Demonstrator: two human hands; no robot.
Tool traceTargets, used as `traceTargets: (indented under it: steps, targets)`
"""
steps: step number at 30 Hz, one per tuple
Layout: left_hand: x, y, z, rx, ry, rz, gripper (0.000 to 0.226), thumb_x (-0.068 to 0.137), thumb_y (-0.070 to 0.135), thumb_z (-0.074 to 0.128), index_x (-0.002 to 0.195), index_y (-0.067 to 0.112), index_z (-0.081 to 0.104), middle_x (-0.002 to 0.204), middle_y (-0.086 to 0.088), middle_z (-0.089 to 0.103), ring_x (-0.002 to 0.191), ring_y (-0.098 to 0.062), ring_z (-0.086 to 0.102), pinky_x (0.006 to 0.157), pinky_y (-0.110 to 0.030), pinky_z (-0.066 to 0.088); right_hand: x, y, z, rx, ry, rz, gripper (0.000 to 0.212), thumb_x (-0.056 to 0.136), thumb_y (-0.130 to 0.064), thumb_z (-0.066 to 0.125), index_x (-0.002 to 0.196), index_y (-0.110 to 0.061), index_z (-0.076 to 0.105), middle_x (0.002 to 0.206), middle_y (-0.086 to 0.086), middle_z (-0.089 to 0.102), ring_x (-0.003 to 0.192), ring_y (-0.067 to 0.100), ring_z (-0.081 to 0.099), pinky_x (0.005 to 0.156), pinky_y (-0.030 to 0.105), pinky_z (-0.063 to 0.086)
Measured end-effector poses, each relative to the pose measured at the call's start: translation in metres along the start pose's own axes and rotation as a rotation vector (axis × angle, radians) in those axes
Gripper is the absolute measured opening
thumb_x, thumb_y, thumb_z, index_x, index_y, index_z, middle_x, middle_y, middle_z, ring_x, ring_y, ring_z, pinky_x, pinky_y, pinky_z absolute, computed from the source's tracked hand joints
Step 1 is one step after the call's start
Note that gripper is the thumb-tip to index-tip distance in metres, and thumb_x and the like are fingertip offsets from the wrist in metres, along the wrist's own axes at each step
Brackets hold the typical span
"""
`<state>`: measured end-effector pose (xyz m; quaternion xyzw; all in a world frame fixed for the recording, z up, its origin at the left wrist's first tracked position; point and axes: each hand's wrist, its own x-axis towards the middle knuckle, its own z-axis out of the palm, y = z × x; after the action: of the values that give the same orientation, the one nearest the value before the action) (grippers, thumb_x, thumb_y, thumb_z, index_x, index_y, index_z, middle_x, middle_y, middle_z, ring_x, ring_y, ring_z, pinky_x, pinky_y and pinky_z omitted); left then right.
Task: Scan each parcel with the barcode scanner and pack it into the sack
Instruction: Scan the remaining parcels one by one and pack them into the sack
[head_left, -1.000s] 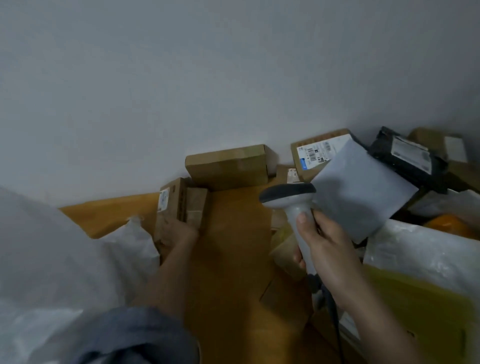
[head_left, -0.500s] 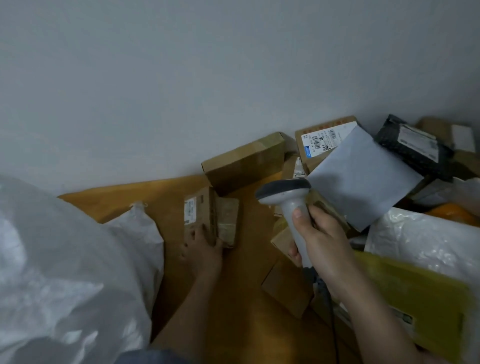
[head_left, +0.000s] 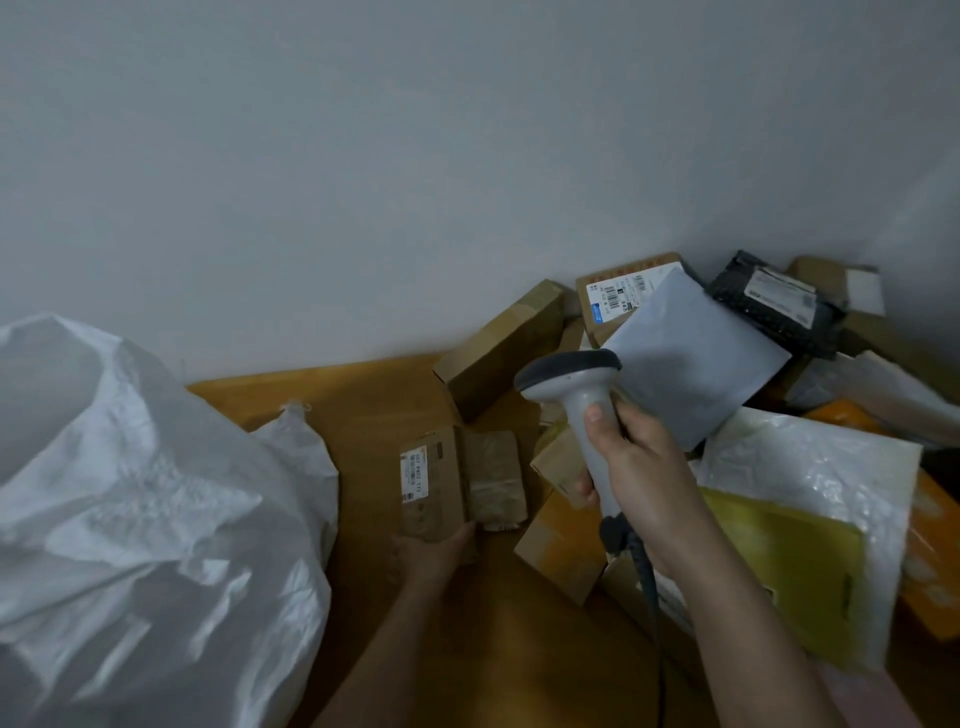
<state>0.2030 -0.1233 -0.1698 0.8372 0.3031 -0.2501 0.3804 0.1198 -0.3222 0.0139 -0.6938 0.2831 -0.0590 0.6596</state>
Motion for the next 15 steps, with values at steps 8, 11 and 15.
traceTargets:
  steps: [8,11,15]
  targets:
    - [-0.067,-0.001,-0.015,-0.14,-0.127,0.224,0.108,0.068,0.042,0.086,0.148,0.013,0.02,0.144,-0.009,0.032,0.134,-0.031,0.039,0.102,-0.046,0.043,-0.042,-0.01,-0.018,0.13,0.102,-0.014,0.024,0.1,-0.037,0.049,0.09,-0.019,0.061,0.058,0.002,0.057,0.047,0.008,0.057,0.045,0.019,0.046]
    - [-0.1,0.003,-0.031,-0.147,-0.139,0.455,0.112,0.064,0.034,0.089,0.149,0.016,0.019,0.145,-0.006,0.032,0.138,-0.027,0.034,0.106,-0.042,0.041,-0.064,-0.01,-0.022,0.164,0.179,-0.044,0.019,0.093,-0.037,0.061,0.095,-0.019,0.061,0.066,0.005,0.061,0.047,0.006,0.058,0.044,0.016,0.046]
    - [-0.147,0.008,-0.054,-0.116,-0.134,0.733,0.114,0.06,0.035,0.092,0.146,0.019,0.019,0.144,-0.003,0.025,0.137,-0.02,0.028,0.112,-0.045,0.039,-0.092,-0.01,-0.024,0.212,0.29,-0.069,0.039,0.082,-0.035,0.076,0.111,-0.018,0.056,0.083,0.007,0.065,0.05,-0.001,0.061,0.041,0.011,0.043]
